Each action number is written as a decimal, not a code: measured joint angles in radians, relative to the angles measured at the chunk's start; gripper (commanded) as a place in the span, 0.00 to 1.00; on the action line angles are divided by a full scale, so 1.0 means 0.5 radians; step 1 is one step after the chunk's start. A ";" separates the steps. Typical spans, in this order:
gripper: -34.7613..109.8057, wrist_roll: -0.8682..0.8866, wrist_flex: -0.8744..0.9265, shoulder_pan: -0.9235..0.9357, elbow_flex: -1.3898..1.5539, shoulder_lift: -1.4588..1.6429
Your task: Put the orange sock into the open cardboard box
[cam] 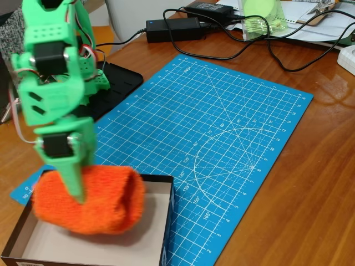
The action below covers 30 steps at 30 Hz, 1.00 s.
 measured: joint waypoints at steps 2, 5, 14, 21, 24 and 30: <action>0.24 -0.006 -0.031 -0.018 0.025 -0.052; 0.24 -0.006 -0.049 -0.037 0.018 -0.135; 0.41 -0.061 -0.046 -0.025 0.018 -0.156; 0.43 -0.144 0.123 0.046 -0.055 -0.156; 0.42 -0.172 0.258 0.021 -0.098 -0.098; 0.24 -0.362 0.607 -0.083 -0.160 0.334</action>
